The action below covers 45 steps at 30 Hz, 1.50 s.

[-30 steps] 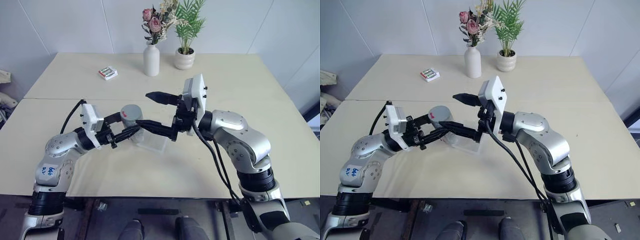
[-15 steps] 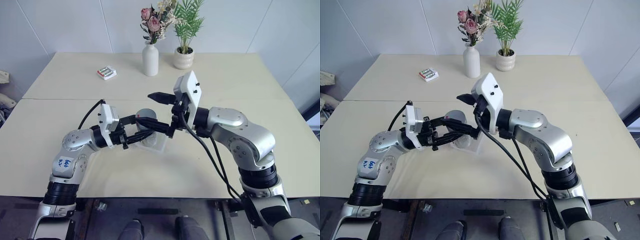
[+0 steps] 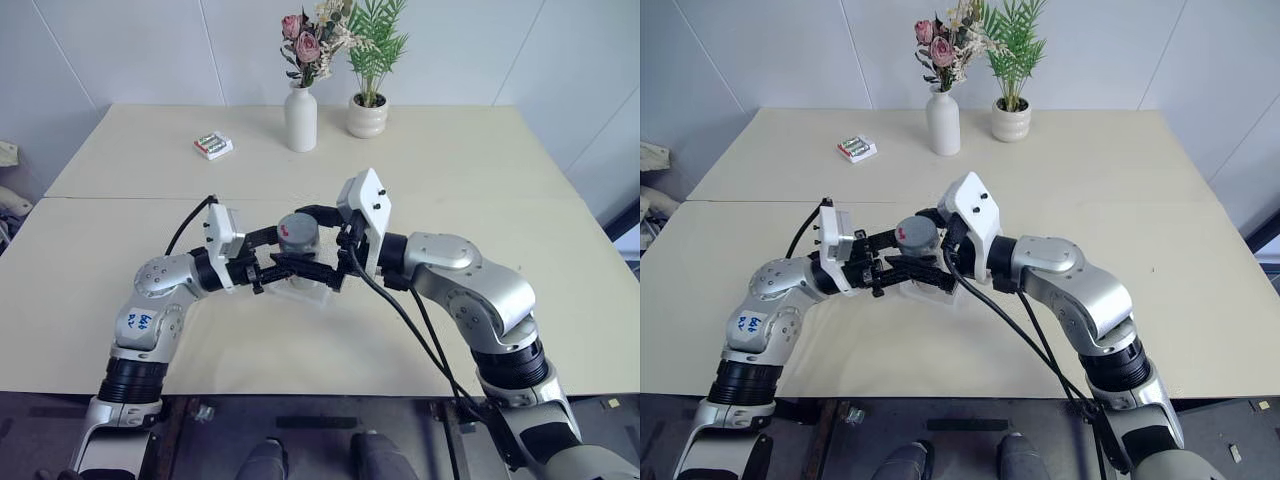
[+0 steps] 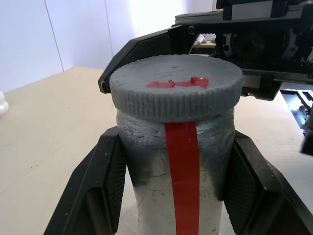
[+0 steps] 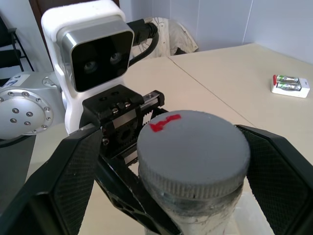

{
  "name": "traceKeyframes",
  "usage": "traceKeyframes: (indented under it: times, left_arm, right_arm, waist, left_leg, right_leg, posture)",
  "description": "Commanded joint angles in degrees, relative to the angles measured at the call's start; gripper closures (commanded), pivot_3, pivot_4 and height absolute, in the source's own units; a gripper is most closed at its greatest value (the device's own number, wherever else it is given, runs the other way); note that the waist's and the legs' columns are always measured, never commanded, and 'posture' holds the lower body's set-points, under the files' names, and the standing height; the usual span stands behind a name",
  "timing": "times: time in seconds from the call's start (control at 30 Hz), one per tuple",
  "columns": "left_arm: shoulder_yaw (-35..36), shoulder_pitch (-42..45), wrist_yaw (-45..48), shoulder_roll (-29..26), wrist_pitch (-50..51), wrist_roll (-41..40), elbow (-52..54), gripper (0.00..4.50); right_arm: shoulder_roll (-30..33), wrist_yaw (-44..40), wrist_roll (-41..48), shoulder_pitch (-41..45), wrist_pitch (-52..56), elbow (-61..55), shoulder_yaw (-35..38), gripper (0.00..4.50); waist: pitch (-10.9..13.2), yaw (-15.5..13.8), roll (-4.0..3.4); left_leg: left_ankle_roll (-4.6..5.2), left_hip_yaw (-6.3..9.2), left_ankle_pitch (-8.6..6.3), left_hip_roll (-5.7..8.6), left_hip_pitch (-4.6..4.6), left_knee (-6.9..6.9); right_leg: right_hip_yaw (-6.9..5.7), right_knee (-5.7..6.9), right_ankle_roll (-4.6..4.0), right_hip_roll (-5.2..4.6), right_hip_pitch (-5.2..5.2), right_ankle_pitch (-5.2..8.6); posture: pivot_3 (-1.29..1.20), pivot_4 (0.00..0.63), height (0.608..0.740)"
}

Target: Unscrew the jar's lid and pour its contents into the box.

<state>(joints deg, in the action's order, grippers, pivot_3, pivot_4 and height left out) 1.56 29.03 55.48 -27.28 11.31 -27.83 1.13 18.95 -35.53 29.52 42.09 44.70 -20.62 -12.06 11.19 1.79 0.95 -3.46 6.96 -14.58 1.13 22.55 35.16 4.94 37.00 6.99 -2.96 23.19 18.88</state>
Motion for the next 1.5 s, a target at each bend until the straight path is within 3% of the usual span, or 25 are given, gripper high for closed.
traceKeyframes:
  times: [0.03, 0.6, 0.7, 0.83, 1.03, 1.13, 1.23, 1.5]
  left_arm:
    - [0.3, 1.1, 0.6, 0.3, -1.1, 0.0, 0.5, 2.23]
    - [-0.3, -0.2, 1.0, 1.6, -1.7, 1.1, 0.8, 2.23]
    - [-0.1, -0.2, 0.7, 1.8, -1.7, 1.2, 0.9, 2.23]
    - [0.1, -0.2, 0.5, 1.8, -1.8, 1.3, 1.0, 2.23]
    - [0.4, -0.7, 0.6, 1.5, -1.8, 1.3, 1.1, 2.23]
    - [0.2, -0.3, 1.0, 1.2, -1.5, 1.1, 0.9, 2.23]
    - [0.3, 0.3, 1.7, 1.3, -0.9, 0.3, 0.6, 2.23]
    - [-2.2, 0.9, 4.6, 1.5, 0.0, -0.2, 0.4, 2.23]
  right_arm:
    - [-0.7, -0.4, -0.2, 0.2, -2.0, -1.1, 0.5, 0.0]
    - [-1.4, 0.0, 1.1, 1.2, -0.8, -1.4, 1.7, 0.0]
    - [-1.1, -0.6, 1.5, 1.1, -0.7, -1.4, 1.6, 0.6]
    - [-1.6, -0.7, 1.5, 1.4, -0.7, -1.4, 1.8, 1.89]
    - [-2.4, -1.1, 2.9, 2.4, -0.1, -1.2, 3.1, 1.89]
    - [-2.0, -6.5, 5.8, 3.3, -0.9, -0.5, 3.2, 1.89]
    - [0.5, -17.6, 11.2, 4.2, -1.1, -0.2, 3.7, 1.89]
    - [3.7, -33.4, 9.8, 9.2, -4.3, 8.1, 1.3, 1.89]
  waist:
    - [0.0, 0.0, 0.0]
    - [0.0, 0.0, 0.0]
    - [0.0, -0.1, 0.0]
    - [0.0, 0.0, 0.0]
    - [0.0, 0.0, 0.0]
    - [0.0, 0.0, 0.0]
    - [0.0, -0.1, 0.0]
    - [0.0, 0.1, 0.0]
  left_leg:
    - [0.0, 0.0, 0.0, 0.0, 0.0, 0.0]
    - [-0.04, 0.02, 0.05, 0.02, 0.45, 0.08]
    - [-0.04, 0.02, 0.06, 0.02, 0.45, 0.09]
    - [-0.03, 0.01, 0.07, 0.03, 0.47, 0.1]
    - [-0.05, 0.01, 0.09, 0.03, 0.47, 0.11]
    - [-0.05, 0.01, 0.1, 0.05, 0.47, 0.16]
    - [-0.04, -0.08, 0.1, 0.06, 0.47, 0.24]
    - [-0.04, -0.1, 0.1, 0.02, 0.49, 0.41]
  right_leg:
    - [0.0, 0.0, 0.0, 0.0, 0.01, 0.0]
    - [-0.03, 0.11, 0.0, -0.01, 0.46, 0.0]
    - [-0.04, 0.12, 0.0, -0.01, 0.46, 0.0]
    - [-0.05, 0.13, 0.01, -0.02, 0.46, -0.01]
    - [-0.05, 0.2, 0.01, -0.01, 0.48, -0.01]
    - [-0.05, 0.27, 0.01, -0.02, 0.48, -0.01]
    - [-0.09, 0.32, 0.01, -0.01, 0.47, -0.01]
    - [-0.08, 0.44, -0.01, 0.1, 0.46, -0.01]
  posture:
    - [0.0, 0.15, 0.74]
    - [0.0, 0.15, 0.74]
    - [0.0, 0.15, 0.74]
    - [0.0, 0.15, 0.74]
    - [0.0, 0.15, 0.74]
    - [0.0, 0.15, 0.74]
    - [0.0, 0.15, 0.74]
    - [0.0, 0.15, 0.74]
